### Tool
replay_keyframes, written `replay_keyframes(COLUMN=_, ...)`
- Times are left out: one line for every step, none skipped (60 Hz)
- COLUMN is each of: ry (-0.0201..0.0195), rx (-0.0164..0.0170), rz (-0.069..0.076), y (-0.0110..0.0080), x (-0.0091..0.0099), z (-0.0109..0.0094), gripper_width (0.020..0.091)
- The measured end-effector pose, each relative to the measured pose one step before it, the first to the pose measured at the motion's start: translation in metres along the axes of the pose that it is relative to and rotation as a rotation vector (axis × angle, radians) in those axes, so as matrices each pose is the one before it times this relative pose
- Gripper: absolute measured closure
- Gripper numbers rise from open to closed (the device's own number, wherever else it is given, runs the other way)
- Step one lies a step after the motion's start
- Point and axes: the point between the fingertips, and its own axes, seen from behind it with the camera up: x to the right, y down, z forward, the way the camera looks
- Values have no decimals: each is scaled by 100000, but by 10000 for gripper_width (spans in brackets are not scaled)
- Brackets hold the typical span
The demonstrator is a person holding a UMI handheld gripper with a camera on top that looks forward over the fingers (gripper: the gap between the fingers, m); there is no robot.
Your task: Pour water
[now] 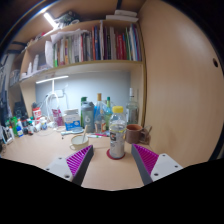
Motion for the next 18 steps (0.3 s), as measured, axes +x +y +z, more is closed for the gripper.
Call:
replay_keyframes(ry=-631, rx=219, rz=366, y=-52, x=-177, z=-985, gripper_width=264)
replay_keyframes(ry=-752, rx=310, rz=343, y=-105, x=-227, z=-884, gripper_width=264)
replay_keyframes(ry=-674, rx=344, rz=426, y=-90, x=-187, z=-868, gripper_width=264)
replay_keyframes(ry=-475, rx=337, rz=521, y=-83, x=-131, z=-852, gripper_width=261)
replay_keyframes(ry=-355, rx=302, rz=567, y=-84, x=-106, z=-835, gripper_width=262)
replay_keyframes(ry=-245, rx=261, rz=508, y=-78, x=-85, z=-795, gripper_width=260)
replay_keyframes(ry=-248, rx=156, rz=354, y=-42, x=-80, z=-746, gripper_width=260)
replay_keyframes(ry=-320, rx=96, rz=150, y=-125, x=-114, z=-524, gripper_width=261)
replay_keyframes(ry=-237, rx=207, rz=-187, y=-60, x=37, z=-672, gripper_width=261)
replay_keyframes(ry=-56, rx=168, rz=-205, y=-115, x=-7, z=-651, gripper_width=258)
replay_keyframes(ry=61, rx=252, rz=-183, y=-116, x=36, z=-523, gripper_width=258)
replay_keyframes(ry=192, rx=373, rz=-95, y=-179, x=53, z=-488, gripper_width=257)
replay_keyframes(ry=218, rx=442, rz=-41, y=-202, x=91, z=-455, gripper_width=256)
replay_keyframes(ry=197, rx=507, rz=-155, y=-219, x=85, z=-370, gripper_width=257)
replay_keyframes(ry=300, rx=475, rz=-187, y=-191, x=108, z=-325, gripper_width=257)
replay_keyframes(ry=411, rx=442, rz=-238, y=-205, x=154, z=-298, gripper_width=254)
replay_keyframes(ry=434, rx=433, rz=-241, y=-229, x=163, z=-242, gripper_width=253)
replay_keyframes(ry=473, rx=401, rz=-138, y=-219, x=165, z=-190, gripper_width=252)
